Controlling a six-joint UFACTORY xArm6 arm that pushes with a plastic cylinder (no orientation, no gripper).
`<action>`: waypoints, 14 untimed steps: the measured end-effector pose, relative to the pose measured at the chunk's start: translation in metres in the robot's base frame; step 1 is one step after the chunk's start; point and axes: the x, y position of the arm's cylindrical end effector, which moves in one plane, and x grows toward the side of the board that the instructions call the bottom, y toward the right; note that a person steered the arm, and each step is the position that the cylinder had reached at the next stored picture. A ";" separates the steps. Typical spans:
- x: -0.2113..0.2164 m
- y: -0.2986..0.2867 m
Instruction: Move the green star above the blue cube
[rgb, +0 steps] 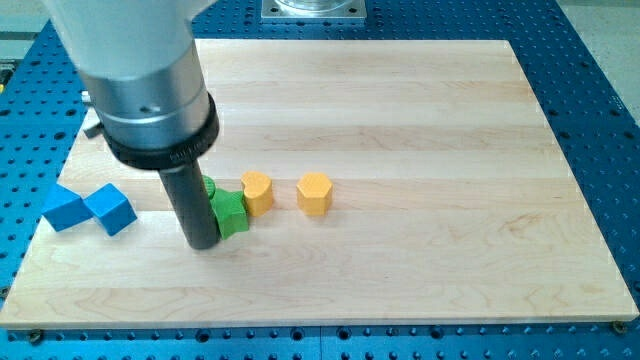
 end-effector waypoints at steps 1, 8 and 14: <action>0.049 0.012; -0.097 -0.029; -0.055 -0.023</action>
